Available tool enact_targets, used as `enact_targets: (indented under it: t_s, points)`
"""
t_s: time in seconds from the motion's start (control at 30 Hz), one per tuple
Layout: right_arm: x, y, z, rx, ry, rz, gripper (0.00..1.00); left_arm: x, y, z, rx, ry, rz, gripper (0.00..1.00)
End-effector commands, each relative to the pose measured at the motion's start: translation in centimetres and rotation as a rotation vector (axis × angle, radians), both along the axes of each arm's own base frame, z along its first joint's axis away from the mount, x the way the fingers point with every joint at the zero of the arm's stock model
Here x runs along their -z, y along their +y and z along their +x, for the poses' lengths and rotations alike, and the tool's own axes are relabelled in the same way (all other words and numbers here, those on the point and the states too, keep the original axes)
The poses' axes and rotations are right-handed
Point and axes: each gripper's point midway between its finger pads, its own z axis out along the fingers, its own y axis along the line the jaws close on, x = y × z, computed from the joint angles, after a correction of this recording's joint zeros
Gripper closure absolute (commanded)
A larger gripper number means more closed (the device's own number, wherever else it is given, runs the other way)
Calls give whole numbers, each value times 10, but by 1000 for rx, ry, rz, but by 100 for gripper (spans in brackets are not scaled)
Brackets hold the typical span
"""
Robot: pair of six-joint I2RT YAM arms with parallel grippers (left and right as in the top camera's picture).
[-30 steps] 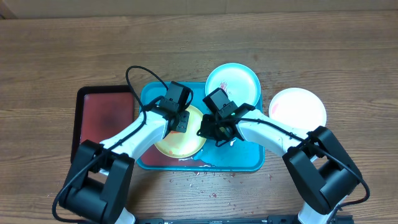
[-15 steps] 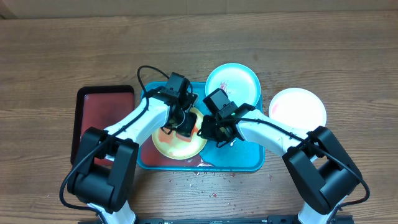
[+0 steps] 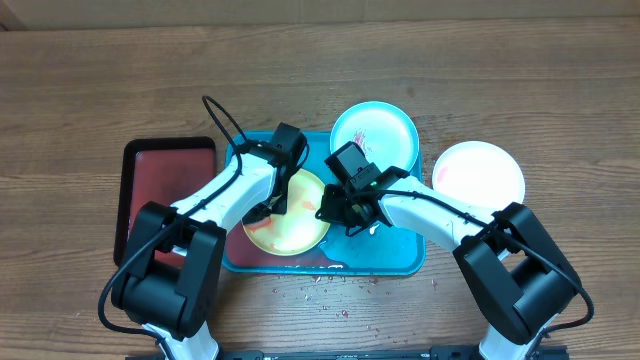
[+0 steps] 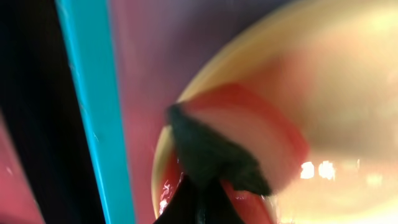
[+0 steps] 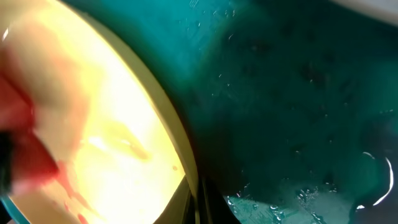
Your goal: Clean dirty plates on tray and stack at the side
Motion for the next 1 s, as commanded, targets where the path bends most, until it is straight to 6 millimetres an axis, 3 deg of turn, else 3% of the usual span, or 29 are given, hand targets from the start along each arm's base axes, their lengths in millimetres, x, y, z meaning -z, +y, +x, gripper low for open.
enact_targets:
  t_s: [0.0, 0.13, 0.2, 0.3, 0.4, 0.47, 0.53, 0.63, 0.8, 0.97]
  points:
    - [12, -7, -2, 14, 24, -40, 96, 19, -33, -41, 117, 252, -249, 96]
    - [12, -7, -2, 14, 21, -37, 96, 2, -102, -76, 400, 410, -686, 96]
    - [12, -7, -2, 15, 21, -37, 96, -5, -118, -80, 481, 408, -786, 96]
    - [12, -7, -2, 14, 22, -38, 96, -2, -126, -66, 518, 340, -796, 96]
    - [12, -7, -2, 15, 23, -39, 96, 3, -129, -40, 480, 234, -761, 96]
    - [12, -7, -2, 14, 23, -39, 96, 13, -112, -10, 355, 124, -617, 96]
    - [12, -7, -2, 14, 23, -39, 96, 19, -77, 20, 176, -12, -397, 96]
    - [12, -7, -2, 14, 24, -40, 96, 10, -29, 50, -30, -203, -136, 96]
    - [11, -7, -4, -28, 14, -39, 96, -22, -6, 61, -63, -177, -74, 96]
    - [-10, -4, 5, -89, -43, -49, 96, -76, 25, 68, -90, -94, -63, 96]
